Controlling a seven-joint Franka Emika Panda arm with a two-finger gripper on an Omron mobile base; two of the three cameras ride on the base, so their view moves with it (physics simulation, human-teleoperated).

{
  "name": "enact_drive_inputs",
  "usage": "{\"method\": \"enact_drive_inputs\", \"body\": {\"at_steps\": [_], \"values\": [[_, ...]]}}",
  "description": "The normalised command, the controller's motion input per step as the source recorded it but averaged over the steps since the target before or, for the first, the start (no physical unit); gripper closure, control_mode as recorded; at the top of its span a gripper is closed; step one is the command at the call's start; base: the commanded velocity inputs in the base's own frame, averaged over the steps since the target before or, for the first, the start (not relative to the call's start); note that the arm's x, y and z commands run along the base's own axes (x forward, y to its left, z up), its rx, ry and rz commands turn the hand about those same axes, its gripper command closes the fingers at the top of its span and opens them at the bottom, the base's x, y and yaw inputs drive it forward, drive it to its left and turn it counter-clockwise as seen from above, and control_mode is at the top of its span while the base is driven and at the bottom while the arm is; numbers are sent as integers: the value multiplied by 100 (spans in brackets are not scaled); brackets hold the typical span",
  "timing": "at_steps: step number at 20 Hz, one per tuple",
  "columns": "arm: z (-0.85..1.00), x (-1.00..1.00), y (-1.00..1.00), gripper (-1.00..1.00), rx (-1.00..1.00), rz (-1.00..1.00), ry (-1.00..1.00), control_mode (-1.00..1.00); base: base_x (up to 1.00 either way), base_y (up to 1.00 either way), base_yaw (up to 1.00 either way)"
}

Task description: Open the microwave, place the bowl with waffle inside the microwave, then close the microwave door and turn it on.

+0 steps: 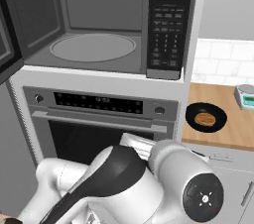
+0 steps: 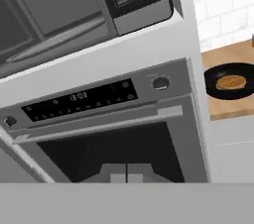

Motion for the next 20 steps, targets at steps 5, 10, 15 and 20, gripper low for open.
{"method": "enact_drive_inputs", "body": {"at_steps": [5, 10, 15, 20], "values": [[-26, 26, -27, 100, 30, -41, 2, -100, 0, 0, 0], [-44, 40, -41, 100, 42, -24, 7, -100, 0, 0, 0], [-37, 61, -56, 100, 40, -4, 23, -100, 0, 0, 0], [-28, 71, -72, 100, 44, 0, 16, -100, 0, 0, 0]]}}
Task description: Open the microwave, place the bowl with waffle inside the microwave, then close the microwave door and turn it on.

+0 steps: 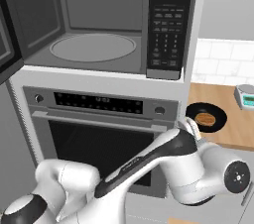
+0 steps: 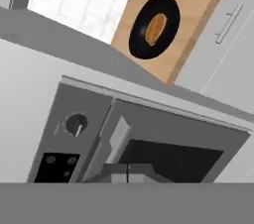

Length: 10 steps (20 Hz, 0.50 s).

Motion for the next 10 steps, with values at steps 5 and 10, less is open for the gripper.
{"method": "enact_drive_inputs", "body": {"at_steps": [5, 10], "values": [[-42, 77, -63, 100, 37, 0, 14, -100, 0, 0, 0], [-56, 79, -57, -100, 32, 0, 17, -100, 0, 0, 0]]}}
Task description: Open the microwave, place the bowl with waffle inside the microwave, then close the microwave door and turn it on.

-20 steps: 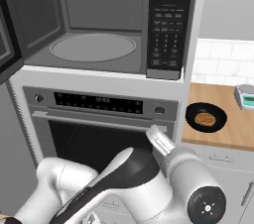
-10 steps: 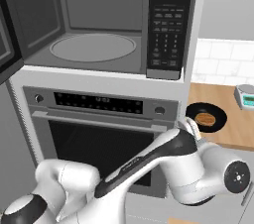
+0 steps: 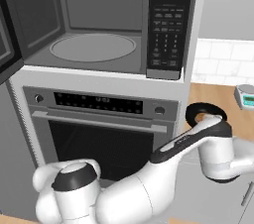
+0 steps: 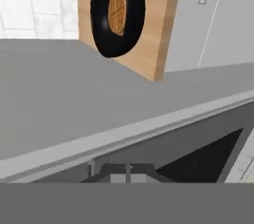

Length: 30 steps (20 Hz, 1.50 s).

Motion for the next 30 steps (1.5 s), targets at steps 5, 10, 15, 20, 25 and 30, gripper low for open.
{"method": "enact_drive_inputs", "body": {"at_steps": [5, 10, 15, 20, 25, 30], "values": [[-27, 53, -25, -100, 15, 0, 3, -100, 0, 0, 0], [-25, 37, -5, -100, 1, 0, 0, -100, 0, 0, 0], [-32, 46, 11, -100, -1, 0, 0, -100, 0, 0, 0], [-22, 38, 38, -100, -5, 0, 0, -100, 0, 0, 0], [-1, 39, 10, -100, 0, 0, 0, -100, 0, 0, 0], [-31, 48, -1, -100, -1, 0, 4, -100, 0, 0, 0]]}}
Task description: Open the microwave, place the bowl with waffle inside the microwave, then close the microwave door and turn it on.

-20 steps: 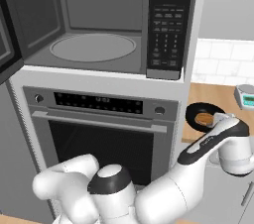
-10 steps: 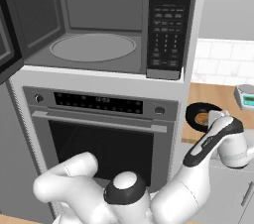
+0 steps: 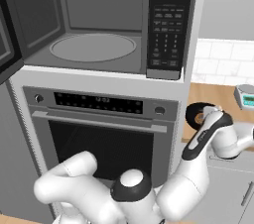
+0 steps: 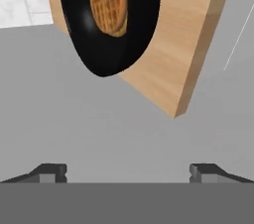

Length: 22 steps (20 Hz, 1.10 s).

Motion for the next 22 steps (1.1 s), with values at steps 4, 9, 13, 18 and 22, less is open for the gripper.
{"method": "enact_drive_inputs", "body": {"at_steps": [4, 9, 13, 18, 22], "values": [[-46, 47, -3, -100, -5, 0, 7, -100, 0, 0, 0], [-36, 48, -3, -100, -4, -1, 6, -100, 0, 0, 0], [-23, 44, -30, -100, 0, -5, 3, -100, 0, 0, 0], [-32, 37, -47, -100, 0, -11, 5, -100, 0, 0, 0], [-22, 38, -50, -100, 0, -15, 2, -100, 0, 0, 0]]}}
